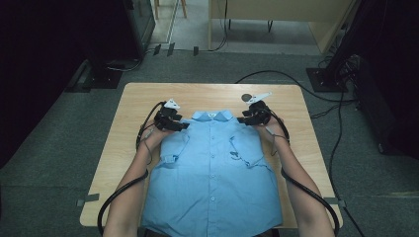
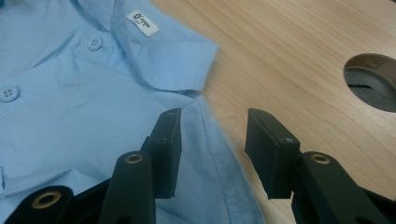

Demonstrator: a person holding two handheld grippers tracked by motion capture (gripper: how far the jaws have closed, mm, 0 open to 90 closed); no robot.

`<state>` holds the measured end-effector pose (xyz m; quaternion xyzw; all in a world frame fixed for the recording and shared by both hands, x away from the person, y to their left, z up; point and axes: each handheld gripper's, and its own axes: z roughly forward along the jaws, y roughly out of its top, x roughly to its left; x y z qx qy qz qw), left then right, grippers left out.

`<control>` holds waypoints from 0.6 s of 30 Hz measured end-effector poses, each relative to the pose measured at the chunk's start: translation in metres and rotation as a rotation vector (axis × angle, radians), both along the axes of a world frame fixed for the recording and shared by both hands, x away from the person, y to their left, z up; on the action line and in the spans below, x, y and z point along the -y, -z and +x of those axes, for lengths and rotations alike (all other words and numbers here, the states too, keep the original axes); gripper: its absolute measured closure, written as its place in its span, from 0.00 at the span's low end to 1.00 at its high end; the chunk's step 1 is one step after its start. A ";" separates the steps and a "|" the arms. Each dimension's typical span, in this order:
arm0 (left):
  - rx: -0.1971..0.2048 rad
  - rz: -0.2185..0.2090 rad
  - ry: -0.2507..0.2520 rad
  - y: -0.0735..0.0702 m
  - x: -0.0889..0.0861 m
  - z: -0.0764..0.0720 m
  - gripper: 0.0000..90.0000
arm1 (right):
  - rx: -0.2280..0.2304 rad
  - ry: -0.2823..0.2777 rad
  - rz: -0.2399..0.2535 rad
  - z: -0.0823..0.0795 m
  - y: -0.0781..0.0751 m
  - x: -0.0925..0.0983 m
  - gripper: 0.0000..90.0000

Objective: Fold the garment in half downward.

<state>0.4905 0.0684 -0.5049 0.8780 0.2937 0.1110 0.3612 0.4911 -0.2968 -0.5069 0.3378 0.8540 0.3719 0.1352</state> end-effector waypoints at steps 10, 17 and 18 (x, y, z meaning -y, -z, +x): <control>-0.008 0.003 0.013 0.004 0.007 0.004 0.54 | -0.003 -0.001 0.020 0.008 0.010 -0.015 0.57; -0.021 0.023 0.008 0.002 0.013 0.000 0.91 | 0.005 -0.012 0.033 0.004 0.012 -0.020 0.98; -0.021 0.023 0.008 0.002 0.013 0.000 0.96 | 0.005 -0.012 0.033 0.004 0.012 -0.020 0.98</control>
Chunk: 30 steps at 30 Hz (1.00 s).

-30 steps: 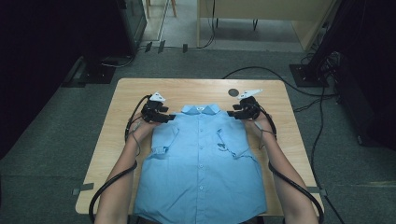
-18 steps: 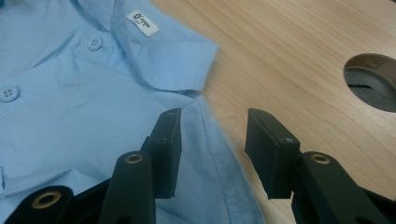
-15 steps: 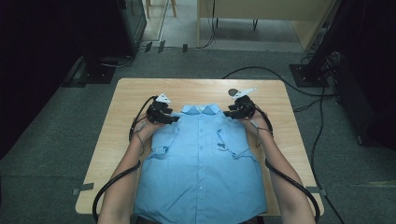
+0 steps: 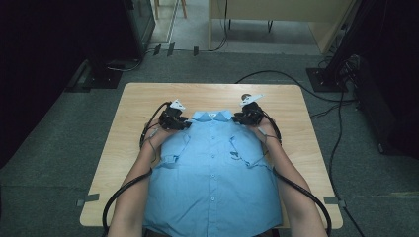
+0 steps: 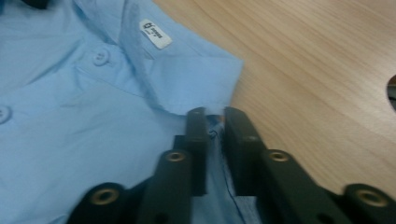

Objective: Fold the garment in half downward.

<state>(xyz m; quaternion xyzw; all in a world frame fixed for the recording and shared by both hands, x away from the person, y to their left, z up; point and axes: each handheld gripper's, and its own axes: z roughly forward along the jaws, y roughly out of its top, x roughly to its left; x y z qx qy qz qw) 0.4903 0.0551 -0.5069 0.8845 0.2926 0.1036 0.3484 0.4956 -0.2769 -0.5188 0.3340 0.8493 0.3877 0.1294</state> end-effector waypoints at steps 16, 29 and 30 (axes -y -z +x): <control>0.075 -0.027 -0.020 -0.012 -0.004 -0.006 0.97 | 0.035 0.023 -0.008 -0.007 -0.020 -0.002 0.99; 0.209 -0.068 -0.014 -0.063 -0.012 -0.015 0.97 | 0.157 0.017 -0.034 -0.017 -0.067 -0.006 0.99; 0.209 -0.068 -0.014 -0.063 -0.012 -0.015 0.98 | 0.157 0.017 -0.034 -0.017 -0.067 -0.006 0.99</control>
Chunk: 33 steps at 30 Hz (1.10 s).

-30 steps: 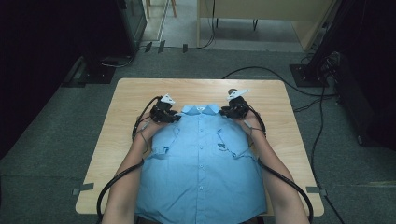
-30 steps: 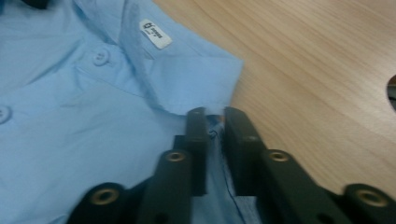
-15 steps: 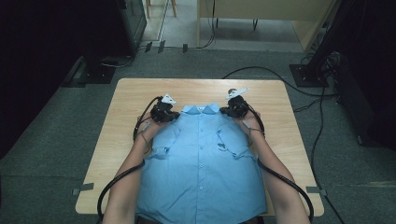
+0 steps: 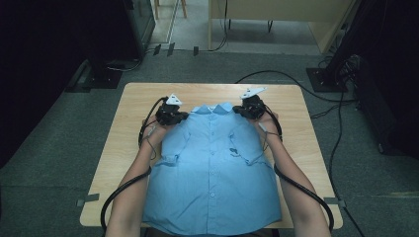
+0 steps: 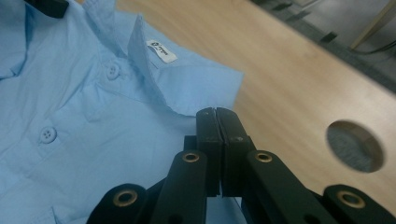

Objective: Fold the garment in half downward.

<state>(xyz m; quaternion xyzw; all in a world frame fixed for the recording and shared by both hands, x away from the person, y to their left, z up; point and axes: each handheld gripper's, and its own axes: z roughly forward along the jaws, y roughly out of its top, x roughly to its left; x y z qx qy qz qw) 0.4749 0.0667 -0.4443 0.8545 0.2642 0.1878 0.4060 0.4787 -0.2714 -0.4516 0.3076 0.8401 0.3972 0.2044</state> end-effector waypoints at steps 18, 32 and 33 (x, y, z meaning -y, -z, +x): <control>0.076 -0.120 0.039 -0.036 -0.018 -0.064 0.98 | 0.232 -0.081 -0.014 -0.073 -0.081 -0.008 1.00; 0.029 -0.121 0.060 -0.002 -0.021 -0.093 0.97 | 0.168 -0.098 -0.007 -0.104 -0.024 -0.007 0.99; 0.029 -0.121 0.060 -0.002 -0.021 -0.093 0.97 | 0.168 -0.098 -0.007 -0.104 -0.024 -0.007 0.99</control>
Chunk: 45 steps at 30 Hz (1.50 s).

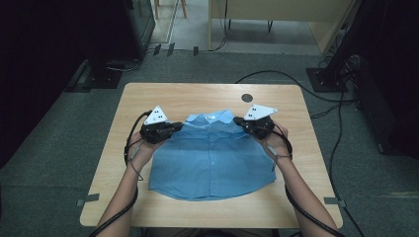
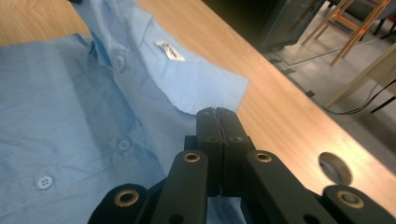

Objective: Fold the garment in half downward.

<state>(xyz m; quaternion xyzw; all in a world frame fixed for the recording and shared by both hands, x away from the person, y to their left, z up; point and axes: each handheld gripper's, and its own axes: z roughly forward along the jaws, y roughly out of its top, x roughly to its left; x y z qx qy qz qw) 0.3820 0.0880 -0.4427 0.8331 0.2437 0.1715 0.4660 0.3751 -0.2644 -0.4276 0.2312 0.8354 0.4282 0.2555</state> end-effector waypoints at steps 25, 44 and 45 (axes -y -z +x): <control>0.024 -0.016 0.046 -0.005 0.001 -0.050 0.97 | -0.024 -0.034 0.091 -0.057 -0.002 0.006 0.99; -0.014 -0.033 0.066 0.010 -0.006 -0.075 0.97 | -0.111 -0.051 0.147 -0.075 0.022 0.011 0.99; -0.014 -0.033 0.066 0.010 -0.006 -0.075 0.97 | -0.111 -0.051 0.147 -0.075 0.022 0.011 0.99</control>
